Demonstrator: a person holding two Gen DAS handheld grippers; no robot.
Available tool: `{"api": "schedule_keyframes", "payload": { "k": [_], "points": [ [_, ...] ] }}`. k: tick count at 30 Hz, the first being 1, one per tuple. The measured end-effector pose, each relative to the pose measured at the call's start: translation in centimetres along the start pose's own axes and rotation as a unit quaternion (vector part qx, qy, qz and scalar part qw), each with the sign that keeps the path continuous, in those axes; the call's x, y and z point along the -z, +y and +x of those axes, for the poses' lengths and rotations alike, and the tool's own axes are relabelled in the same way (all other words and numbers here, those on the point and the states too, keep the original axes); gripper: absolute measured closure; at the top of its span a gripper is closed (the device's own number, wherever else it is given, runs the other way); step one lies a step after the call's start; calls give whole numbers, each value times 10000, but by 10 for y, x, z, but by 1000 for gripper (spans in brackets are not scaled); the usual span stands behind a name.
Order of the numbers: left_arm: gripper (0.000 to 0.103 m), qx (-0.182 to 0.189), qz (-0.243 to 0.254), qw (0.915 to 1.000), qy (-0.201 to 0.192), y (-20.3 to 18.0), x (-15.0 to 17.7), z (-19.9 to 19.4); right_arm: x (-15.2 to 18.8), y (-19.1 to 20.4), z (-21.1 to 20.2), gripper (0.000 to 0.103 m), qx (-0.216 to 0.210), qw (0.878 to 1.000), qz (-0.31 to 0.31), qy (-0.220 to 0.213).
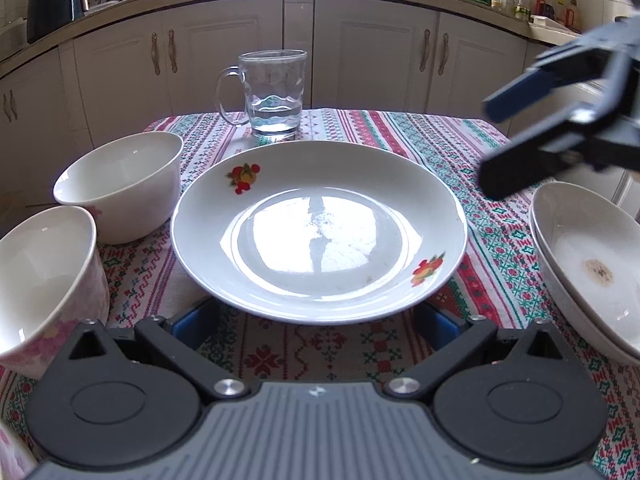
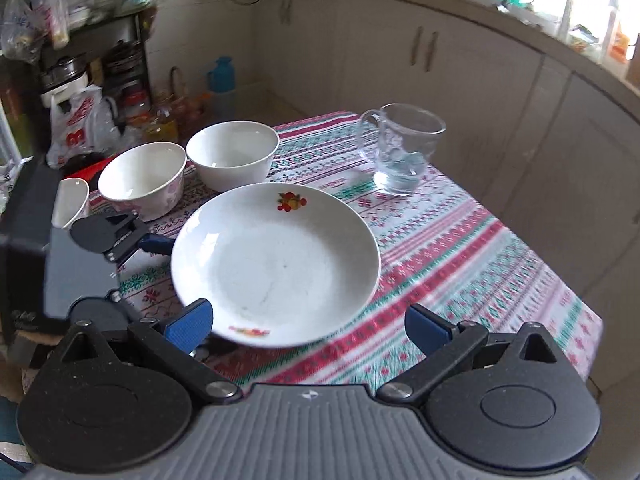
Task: Organize plates and bowls
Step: 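Move the right gripper to the white fruit-print plate's rim and grasp it, then lift and carry the plate toward the stacked plates with the right gripper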
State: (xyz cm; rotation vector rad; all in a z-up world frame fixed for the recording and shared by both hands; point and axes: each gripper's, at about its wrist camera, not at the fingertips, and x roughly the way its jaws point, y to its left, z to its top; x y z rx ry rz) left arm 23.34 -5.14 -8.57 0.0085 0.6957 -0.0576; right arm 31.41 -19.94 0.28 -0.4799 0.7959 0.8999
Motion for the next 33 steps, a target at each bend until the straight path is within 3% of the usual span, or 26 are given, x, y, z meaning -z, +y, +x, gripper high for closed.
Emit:
{"api": "schedule_keyframes", "payload": {
  "k": [19,25,33],
  "points": [
    [1,29,-96,9999,-62,3,0,-1,-52,-48,107,0,-892,9945,-16,549],
    [1,48,-80,9999,-87,3,0,-3,-58,-55,127,12,-1119,9915,55,658],
    [1,57,-58,9999,-105,3,0,-4,-59,-69,138,17,-1585,9844,394,660]
  ]
}}
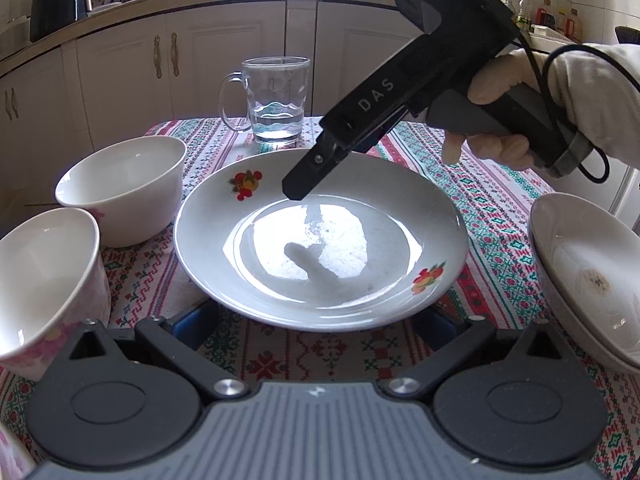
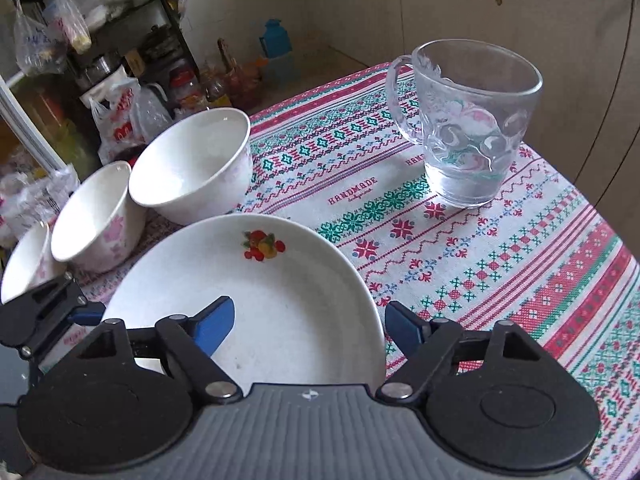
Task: Organize plates and bowls
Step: 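Lift and carry the plate toward the stacked plates with the right gripper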
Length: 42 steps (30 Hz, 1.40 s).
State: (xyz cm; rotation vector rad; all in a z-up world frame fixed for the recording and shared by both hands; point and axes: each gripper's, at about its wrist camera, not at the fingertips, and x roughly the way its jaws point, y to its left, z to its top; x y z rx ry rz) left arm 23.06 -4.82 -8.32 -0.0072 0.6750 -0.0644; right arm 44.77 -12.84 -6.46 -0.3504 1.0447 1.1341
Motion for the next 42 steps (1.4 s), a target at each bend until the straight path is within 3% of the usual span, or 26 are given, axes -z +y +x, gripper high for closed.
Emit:
{"api": "schedule_keyframes", "payload": {
  "k": [9,29,42],
  "points": [
    [1,-21,66,10000,-32,-1,0,-1,-3,-6,3,19,-364,9992,130,32],
    [2,-18,239,9997,-41,-1,0,-6,-1,2,7,18,-183,9996,204,50],
    [2,31,461,9989,-85,-4,-4,-24,13,20,-19,18,-98,9992,346,-166]
  ]
}}
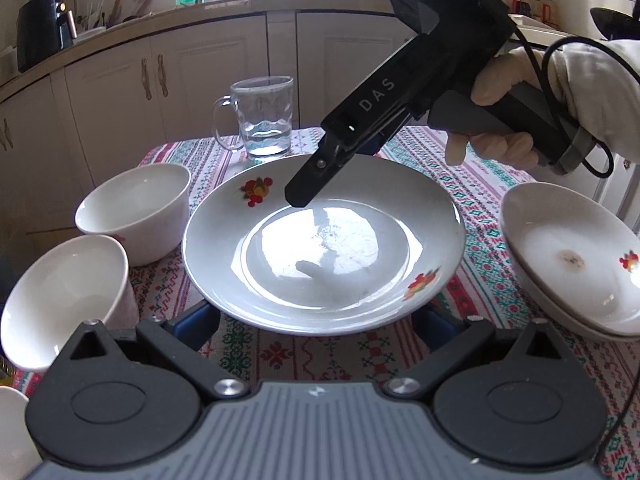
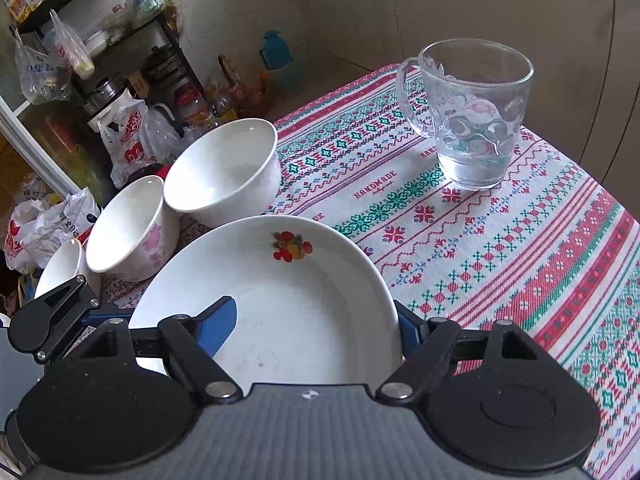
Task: Organize plates and bowls
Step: 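Lift and carry the plate toward the stacked plates with the right gripper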
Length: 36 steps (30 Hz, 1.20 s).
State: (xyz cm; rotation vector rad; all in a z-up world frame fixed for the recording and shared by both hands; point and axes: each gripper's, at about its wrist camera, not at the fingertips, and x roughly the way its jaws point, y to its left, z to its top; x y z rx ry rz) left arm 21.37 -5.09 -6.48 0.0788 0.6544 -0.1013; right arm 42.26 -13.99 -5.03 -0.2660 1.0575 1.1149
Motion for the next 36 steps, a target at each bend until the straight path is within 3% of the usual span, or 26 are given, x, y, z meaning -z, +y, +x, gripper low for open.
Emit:
{"api": "schedule_keyframes", "payload": {
  "k": [19,36],
  "points": [
    [2,283,470,9982,-250,-21,-6,-36,35,29,-57,18,282,9984,132,-463],
    [2,846,1083,9900,-310,-63,-3,-56,100,38,-113,18,771,9916,596,-855]
  ]
}}
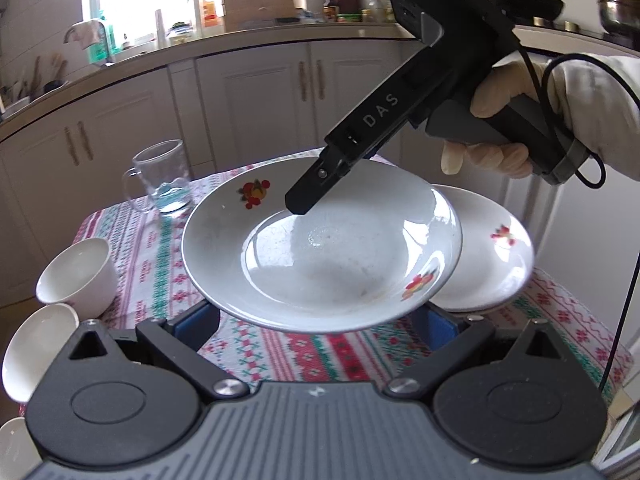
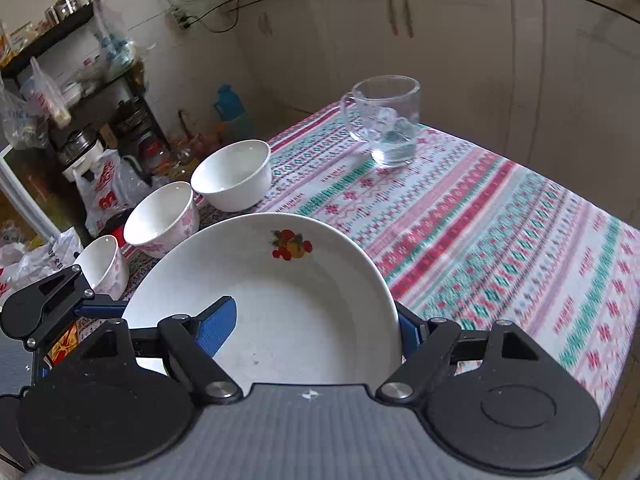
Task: Organize plates and bowls
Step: 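Lift and carry the plate toward the stacked plates with the right gripper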
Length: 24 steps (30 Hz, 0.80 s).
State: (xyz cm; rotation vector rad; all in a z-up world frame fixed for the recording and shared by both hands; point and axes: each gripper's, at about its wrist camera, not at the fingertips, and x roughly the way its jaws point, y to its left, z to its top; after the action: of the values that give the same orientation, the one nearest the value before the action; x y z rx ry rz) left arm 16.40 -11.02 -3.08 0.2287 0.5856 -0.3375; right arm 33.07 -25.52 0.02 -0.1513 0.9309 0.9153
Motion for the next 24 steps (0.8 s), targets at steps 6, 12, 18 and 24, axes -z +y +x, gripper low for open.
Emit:
{"api": "schedule_keyframes", "payload": {
  "k": [6,12,18,24],
  "points": [
    [2,232,174,9996,41,-14,-1,2,23,-3,-17,18,202,9996,184,-57],
    [2,419,343,9985,51,-26,-2,5,41,-10,-35,18,357,9985,391,-147],
    [2,586,481,9970,152,-39,0,10,61,-17,-45,18,465,9969,603,-195],
    [2,722,552,9956,233,-48,0,16,77,-26,-45,18,515,9954,791,-152]
  ]
}}
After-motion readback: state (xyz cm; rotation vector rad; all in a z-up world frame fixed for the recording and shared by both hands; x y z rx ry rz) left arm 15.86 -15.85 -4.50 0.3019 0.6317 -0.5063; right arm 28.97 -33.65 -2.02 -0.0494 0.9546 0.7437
